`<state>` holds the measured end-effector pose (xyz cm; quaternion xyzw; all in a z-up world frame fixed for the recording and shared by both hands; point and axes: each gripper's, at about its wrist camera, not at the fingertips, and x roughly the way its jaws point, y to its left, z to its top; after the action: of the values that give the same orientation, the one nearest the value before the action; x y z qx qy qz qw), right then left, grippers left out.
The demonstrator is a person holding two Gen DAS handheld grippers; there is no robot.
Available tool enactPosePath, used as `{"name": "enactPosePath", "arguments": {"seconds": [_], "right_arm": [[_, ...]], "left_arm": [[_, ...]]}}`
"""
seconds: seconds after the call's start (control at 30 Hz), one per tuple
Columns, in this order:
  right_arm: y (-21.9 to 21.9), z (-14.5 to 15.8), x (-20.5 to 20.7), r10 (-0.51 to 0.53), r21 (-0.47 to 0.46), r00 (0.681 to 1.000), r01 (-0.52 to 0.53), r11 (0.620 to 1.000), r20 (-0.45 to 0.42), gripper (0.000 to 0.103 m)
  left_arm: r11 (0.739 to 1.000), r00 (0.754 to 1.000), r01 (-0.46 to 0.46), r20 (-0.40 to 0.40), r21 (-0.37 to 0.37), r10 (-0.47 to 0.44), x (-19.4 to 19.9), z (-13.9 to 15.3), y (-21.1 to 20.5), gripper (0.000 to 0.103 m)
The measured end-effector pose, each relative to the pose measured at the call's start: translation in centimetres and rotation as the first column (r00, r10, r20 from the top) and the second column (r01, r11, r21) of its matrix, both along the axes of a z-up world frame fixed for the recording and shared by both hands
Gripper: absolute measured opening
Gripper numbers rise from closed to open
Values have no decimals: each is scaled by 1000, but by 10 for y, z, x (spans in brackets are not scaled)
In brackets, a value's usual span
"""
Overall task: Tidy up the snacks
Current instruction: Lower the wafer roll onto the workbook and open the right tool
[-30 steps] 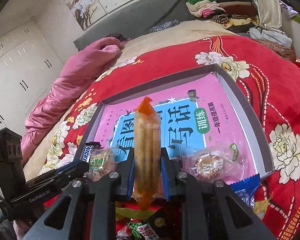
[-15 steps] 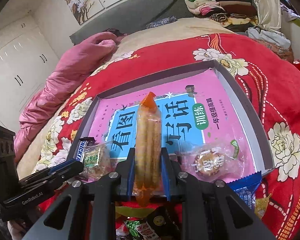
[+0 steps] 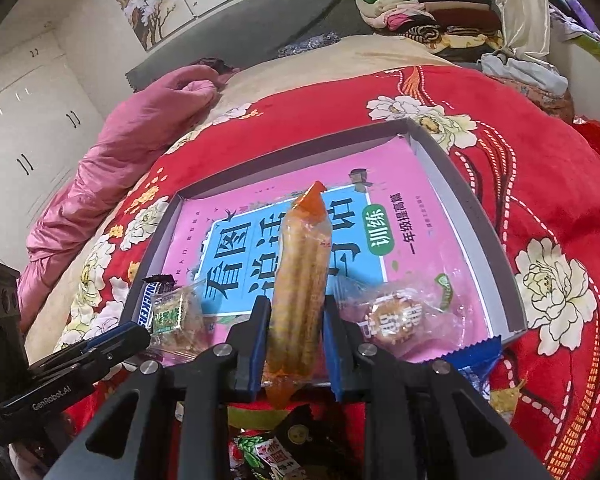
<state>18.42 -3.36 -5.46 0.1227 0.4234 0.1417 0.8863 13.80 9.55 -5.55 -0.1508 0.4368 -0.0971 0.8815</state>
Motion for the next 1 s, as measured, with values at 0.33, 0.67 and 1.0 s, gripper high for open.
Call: {"name": "enactPosePath", "arguments": {"seconds": [0.33, 0.67, 1.0], "right_arm": [[-4, -1, -1, -23, -3, 1000, 23, 1000, -14, 28], [-4, 0, -3, -16, 5, 1000, 16, 1000, -17, 30], [-3, 3, -10, 3, -4, 1000, -3, 1000, -11, 32]], "left_arm": [[999, 1000, 4, -8, -37, -4, 0, -1, 2, 34], [998, 999, 32, -8, -60, -33, -1, -1, -3, 43], [997, 999, 43, -5, -65, -43, -4, 3, -3, 55]]}}
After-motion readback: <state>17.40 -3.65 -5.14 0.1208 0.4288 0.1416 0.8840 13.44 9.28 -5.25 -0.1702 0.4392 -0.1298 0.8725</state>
